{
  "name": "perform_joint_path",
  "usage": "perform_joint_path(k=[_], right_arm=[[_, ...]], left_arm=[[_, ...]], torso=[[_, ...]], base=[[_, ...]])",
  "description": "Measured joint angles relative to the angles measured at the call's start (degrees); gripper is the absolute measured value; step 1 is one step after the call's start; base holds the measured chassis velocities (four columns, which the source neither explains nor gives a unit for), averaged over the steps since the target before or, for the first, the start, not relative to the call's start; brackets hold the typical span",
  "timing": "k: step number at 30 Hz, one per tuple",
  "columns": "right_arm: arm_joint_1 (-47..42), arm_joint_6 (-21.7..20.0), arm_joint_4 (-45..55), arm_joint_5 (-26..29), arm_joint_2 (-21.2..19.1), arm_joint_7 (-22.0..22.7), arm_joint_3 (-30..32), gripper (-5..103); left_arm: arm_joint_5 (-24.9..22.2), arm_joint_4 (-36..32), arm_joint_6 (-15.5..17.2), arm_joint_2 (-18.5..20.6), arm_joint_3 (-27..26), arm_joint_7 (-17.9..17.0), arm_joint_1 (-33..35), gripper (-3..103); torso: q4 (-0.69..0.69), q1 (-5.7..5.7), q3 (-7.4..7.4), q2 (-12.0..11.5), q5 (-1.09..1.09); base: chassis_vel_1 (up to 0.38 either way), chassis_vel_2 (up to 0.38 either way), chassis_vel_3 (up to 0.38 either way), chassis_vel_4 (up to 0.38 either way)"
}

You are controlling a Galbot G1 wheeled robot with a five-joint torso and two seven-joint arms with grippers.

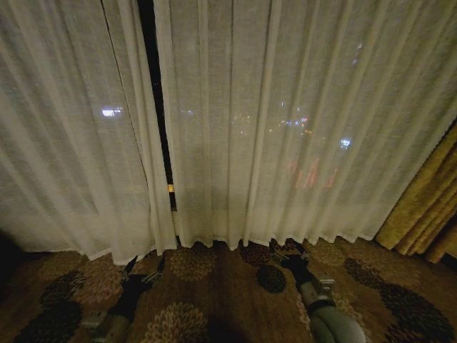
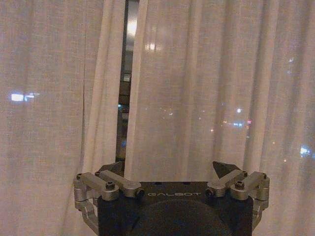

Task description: Open the curtains by pulling them apart, changing their state from closed to fully open.

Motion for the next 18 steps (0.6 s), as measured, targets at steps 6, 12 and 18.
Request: perform_joint_path(k=[6, 12, 18], right_arm=[[0.4, 0.1, -0.8, -0.1, -0.1, -1.1, -0.2, 100], [0.5, 1.0, -1.4, -0.1, -0.4, -1.5, -0.2, 100], [0.7, 1.4, -1.7, -0.1, -0.4, -1.5, -0.3, 100]], left_arm=[[0.2, -0.1, -0.1, -0.4, 0.0, 0.0, 0.2, 100], [0.2, -0.1, -0.2, -0.7, 0.1, 0.0, 0.3, 100], [0.2, -0.1, -0.4, -1.0, 0.1, 0.0, 0.5, 100]], torso=[[0.0, 0.0, 0.0, 0.0, 0.0], [0.0, 0.0, 0.0, 0.0, 0.0], [0.0, -0.01, 0.0, 0.0, 0.0]], base=[[0.0, 0.0, 0.0, 0.0], [0.0, 0.0, 0.0, 0.0], [-0.028, 0.077, 0.03, -0.064]])
